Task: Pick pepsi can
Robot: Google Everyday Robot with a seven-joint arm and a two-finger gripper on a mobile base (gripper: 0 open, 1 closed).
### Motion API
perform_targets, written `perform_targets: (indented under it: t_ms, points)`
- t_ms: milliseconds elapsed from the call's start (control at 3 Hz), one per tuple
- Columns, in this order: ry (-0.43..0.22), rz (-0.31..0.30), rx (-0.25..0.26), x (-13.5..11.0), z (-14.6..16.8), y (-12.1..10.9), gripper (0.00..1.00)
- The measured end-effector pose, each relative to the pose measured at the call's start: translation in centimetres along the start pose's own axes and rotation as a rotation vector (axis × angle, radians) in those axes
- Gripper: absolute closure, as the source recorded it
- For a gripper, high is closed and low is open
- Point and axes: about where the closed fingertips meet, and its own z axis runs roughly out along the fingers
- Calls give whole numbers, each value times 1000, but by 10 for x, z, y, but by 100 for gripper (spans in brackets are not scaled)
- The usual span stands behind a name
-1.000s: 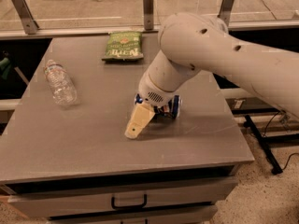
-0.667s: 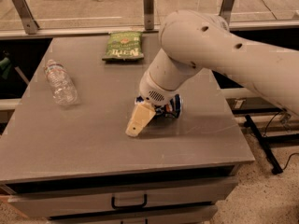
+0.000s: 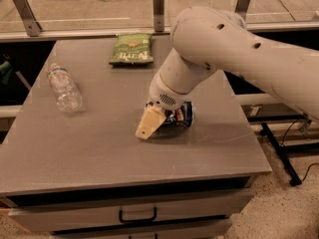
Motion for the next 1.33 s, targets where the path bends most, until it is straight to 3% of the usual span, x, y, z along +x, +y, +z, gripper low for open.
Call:
perform_targets:
  t_ms: [333, 1333]
  points:
    - [0, 0, 0, 0, 0, 0, 100]
    - [0, 0, 0, -1, -3, 0, 100]
